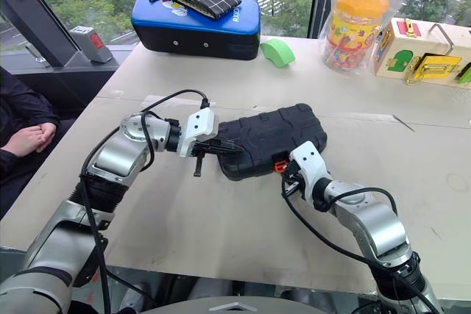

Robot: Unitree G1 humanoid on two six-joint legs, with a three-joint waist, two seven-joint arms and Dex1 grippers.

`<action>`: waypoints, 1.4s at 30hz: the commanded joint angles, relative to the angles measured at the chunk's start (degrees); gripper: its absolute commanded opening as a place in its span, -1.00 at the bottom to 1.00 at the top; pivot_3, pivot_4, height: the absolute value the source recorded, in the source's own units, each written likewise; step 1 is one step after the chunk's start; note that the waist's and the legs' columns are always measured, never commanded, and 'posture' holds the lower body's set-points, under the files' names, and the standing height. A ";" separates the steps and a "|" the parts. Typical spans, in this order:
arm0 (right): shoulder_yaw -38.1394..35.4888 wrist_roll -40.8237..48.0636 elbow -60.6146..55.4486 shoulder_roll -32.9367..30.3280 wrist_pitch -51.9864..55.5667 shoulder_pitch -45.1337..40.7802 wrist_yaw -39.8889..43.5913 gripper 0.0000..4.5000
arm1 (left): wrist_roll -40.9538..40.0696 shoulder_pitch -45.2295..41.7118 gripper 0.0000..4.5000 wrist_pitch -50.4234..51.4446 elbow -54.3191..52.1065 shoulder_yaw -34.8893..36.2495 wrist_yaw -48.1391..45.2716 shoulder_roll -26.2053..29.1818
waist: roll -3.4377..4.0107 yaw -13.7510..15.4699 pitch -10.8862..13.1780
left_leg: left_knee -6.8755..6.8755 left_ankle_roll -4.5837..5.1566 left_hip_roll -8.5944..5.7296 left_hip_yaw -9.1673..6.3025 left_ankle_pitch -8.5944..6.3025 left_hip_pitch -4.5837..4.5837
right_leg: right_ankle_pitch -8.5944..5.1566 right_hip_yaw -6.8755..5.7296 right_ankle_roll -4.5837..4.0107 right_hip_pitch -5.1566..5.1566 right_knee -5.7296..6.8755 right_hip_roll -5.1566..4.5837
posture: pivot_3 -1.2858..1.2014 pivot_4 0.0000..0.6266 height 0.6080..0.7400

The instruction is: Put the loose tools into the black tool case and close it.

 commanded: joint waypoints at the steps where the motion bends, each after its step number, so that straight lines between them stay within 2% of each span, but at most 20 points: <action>1: -2.56 2.22 -3.94 1.52 -0.29 -2.40 -0.19 -1.00 | 4.46 1.96 -0.98 0.51 3.54 -1.87 0.64 0.61 | 0.00 -0.06 -0.01 | 0.00 0.00 0.00 -0.01 0.00 0.01 | 0.00 0.00 0.00 0.00 0.01 0.00 | 0.03 -0.52 1.00; 17: -4.39 5.46 -6.66 1.87 4.81 -6.61 0.03 -1.00 | 5.34 4.38 -0.98 1.00 1.31 -1.96 0.99 0.64 | 0.04 -0.40 0.01 | -0.04 0.00 0.06 -0.08 0.00 0.01 | 0.00 0.01 0.00 -0.02 0.00 -0.03 | 0.03 -0.52 1.00; 29: -4.91 7.73 -6.48 0.26 8.54 -13.74 0.68 -1.00 | 5.38 6.99 -0.98 2.15 -1.91 -1.95 1.97 0.70 | 0.12 -1.26 0.06 | -0.05 0.00 0.05 -0.09 0.00 -0.01 | 0.00 0.02 -0.01 -0.01 -0.02 -0.15 | 0.03 -0.52 1.00; 39: -3.69 8.63 -5.61 -2.35 5.53 -16.68 2.87 -1.00 | 4.86 8.34 -0.98 4.84 -5.29 -1.27 3.16 -0.01 | 0.00 -0.82 -0.17 | -0.15 0.00 0.01 -0.26 0.00 -0.05 | -0.01 -0.13 -0.01 0.01 -0.15 -0.23 | 0.03 -0.52 1.00; 42: -5.77 6.28 -9.27 -4.29 -6.07 -10.50 4.67 -1.00 | -2.04 9.41 -0.98 8.98 -9.71 4.77 7.40 -4.03 | 0.10 -0.36 -0.13 | -0.18 0.01 -0.04 -0.30 -0.01 -0.14 | -0.01 -0.15 -0.01 -0.02 -0.21 -0.30 | 0.03 -0.52 1.00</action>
